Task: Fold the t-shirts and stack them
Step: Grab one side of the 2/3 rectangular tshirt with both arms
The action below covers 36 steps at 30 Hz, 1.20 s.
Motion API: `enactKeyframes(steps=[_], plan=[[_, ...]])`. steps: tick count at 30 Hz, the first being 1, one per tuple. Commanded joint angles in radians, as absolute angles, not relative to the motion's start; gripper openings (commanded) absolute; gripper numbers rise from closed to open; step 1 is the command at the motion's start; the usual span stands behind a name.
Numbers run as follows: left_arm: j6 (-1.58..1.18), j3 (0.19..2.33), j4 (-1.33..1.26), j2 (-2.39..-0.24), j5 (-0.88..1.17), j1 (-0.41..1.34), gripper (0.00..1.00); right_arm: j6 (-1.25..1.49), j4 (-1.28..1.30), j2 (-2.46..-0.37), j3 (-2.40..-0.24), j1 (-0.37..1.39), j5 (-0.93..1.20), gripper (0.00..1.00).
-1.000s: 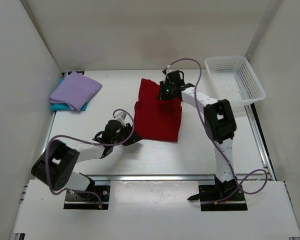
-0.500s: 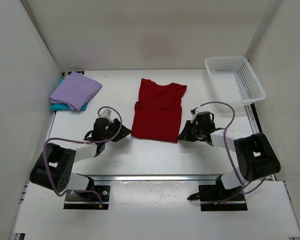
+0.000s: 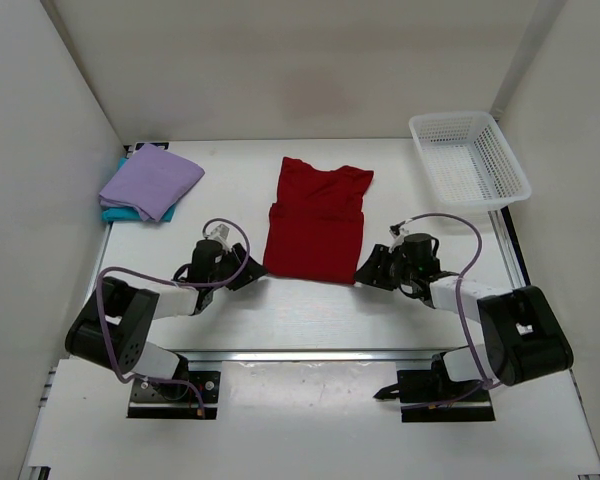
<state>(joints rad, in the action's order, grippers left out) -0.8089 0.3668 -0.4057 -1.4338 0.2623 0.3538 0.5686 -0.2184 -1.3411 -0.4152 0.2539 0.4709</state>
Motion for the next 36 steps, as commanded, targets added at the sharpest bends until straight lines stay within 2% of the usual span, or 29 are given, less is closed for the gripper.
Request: enactKeyframes(steps=[1,4,6,8,9,10,11,12,19,23,26,27,30,33,36], plan=[[-0.795,0.384,-0.425,-1.463,0.259,0.359,0.54,0.590,-0.297,-1.393,-0.442,0.281,0.512,0.41],[-0.810,0.399,-0.458,-1.505,0.267,0.359,0.48,0.620,-0.345,-1.472,-0.443,0.281,0.518,0.39],[-0.821,0.414,-0.478,-1.538,0.273,0.354,0.48,0.634,-0.374,-1.514,-0.451,0.275,0.540,0.36],[-0.813,0.434,-0.482,-1.560,0.265,0.364,0.43,0.643,-0.397,-1.549,-0.460,0.278,0.540,0.27],[-0.824,0.445,-0.491,-1.581,0.270,0.365,0.33,0.650,-0.405,-1.565,-0.460,0.282,0.546,0.17],[-0.825,0.454,-0.494,-1.591,0.275,0.367,0.21,0.649,-0.408,-1.566,-0.471,0.279,0.534,0.13],[-0.824,0.456,-0.483,-1.598,0.269,0.367,0.14,0.653,-0.402,-1.565,-0.471,0.279,0.523,0.06],[-0.834,0.456,-0.477,-1.589,0.265,0.367,0.01,0.650,-0.408,-1.565,-0.468,0.276,0.529,0.01],[-0.799,0.361,-0.347,-1.347,0.206,0.425,0.00,0.631,-0.296,-1.375,-0.362,0.291,0.497,0.00],[-0.782,0.218,-0.217,-1.146,0.180,0.475,0.00,0.635,-0.155,-1.172,-0.246,0.366,0.416,0.00],[-0.781,0.131,0.028,-0.840,0.118,0.560,0.00,0.704,-0.053,-0.997,-0.148,0.504,0.349,0.00],[-0.790,0.114,0.090,-0.784,0.106,0.592,0.00,0.727,-0.001,-0.914,-0.137,0.538,0.321,0.00],[-0.816,0.094,0.338,-0.426,0.100,0.611,0.00,0.834,0.150,-0.713,-0.133,0.719,0.229,0.00],[-0.798,0.202,0.445,-0.351,0.136,0.557,0.00,0.835,0.234,-0.614,-0.195,0.723,0.210,0.00],[-0.744,0.346,0.353,-0.513,0.207,0.518,0.00,0.712,0.258,-0.696,-0.371,0.560,0.320,0.00]])
